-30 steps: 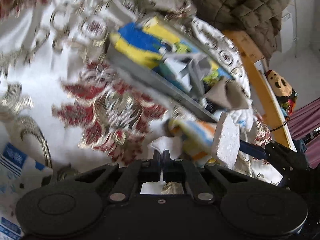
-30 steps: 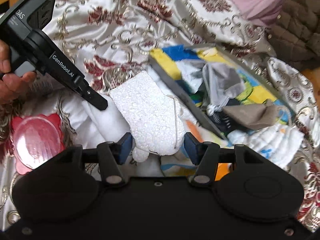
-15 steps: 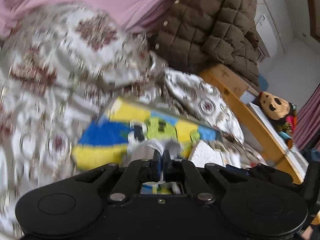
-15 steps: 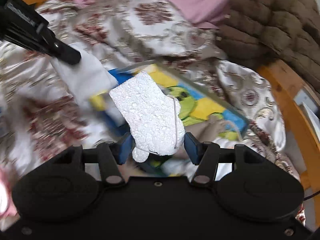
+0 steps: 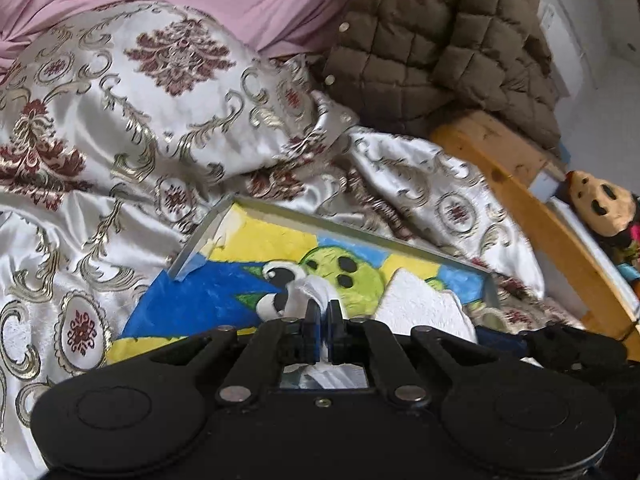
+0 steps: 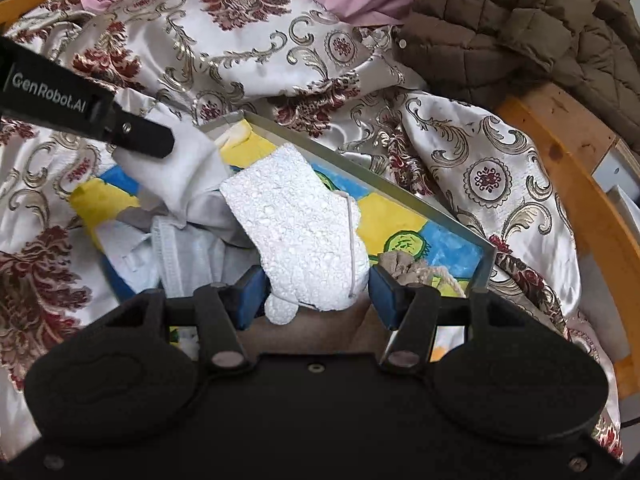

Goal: Organize soft objects

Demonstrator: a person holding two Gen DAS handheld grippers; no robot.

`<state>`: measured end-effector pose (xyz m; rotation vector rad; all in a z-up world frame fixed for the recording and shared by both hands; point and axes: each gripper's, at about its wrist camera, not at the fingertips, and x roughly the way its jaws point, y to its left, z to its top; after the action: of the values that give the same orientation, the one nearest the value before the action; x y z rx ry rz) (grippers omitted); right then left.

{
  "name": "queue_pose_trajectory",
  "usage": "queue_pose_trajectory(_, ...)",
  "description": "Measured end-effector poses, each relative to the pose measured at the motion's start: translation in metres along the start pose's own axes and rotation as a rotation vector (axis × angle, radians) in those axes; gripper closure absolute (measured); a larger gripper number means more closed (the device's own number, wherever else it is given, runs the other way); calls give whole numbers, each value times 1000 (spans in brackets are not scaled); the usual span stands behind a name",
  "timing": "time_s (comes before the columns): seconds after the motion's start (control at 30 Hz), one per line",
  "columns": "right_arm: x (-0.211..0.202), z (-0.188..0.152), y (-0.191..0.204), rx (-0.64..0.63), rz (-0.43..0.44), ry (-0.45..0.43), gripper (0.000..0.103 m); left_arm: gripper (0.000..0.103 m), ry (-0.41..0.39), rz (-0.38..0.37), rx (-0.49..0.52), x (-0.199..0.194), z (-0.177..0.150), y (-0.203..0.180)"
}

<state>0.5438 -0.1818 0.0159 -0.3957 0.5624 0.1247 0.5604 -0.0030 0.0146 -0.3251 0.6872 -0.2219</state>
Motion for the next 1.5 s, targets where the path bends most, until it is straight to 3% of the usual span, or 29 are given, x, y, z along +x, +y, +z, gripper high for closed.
queue_pose_trajectory(0.2, 14, -6, -4, 8, -16, -10, 33, 83, 30, 62, -35, 6, -8, 12)
queue_pose_trajectory(0.37, -14, -13, -12, 38, -19, -89, 13, 54, 7, 86, -58, -7, -12, 18)
queue_pose_trajectory(0.47, -34, -17, -18, 57, -13, -148, 2, 48, -23, 92, -50, -22, -13, 15)
queue_pose_trajectory(0.6, -65, -21, -26, 87, -5, -222, 1, 38, -82, 87, -11, -53, -18, 4)
queue_pose_trajectory(0.67, -86, -25, -30, 117, 11, -261, 1, 26, -122, 89, 19, -74, -21, -5)
queue_pose_trajectory(0.87, -149, -40, -39, 176, 43, -362, 1, 5, -263, 69, 36, -146, -36, -26)
queue_pose_trajectory(1.0, -190, -50, -41, 210, 60, -421, 1, 1, -376, 72, 75, -200, -53, -43)
queue_pose_trajectory(1.17, -235, -66, -41, 263, 78, -485, 1, 1, -464, 65, 119, -254, -80, -63)
queue_pose_trajectory(1.5, -281, -110, -31, 372, 100, -448, 1, 1, -505, 103, 176, -332, -150, -77)
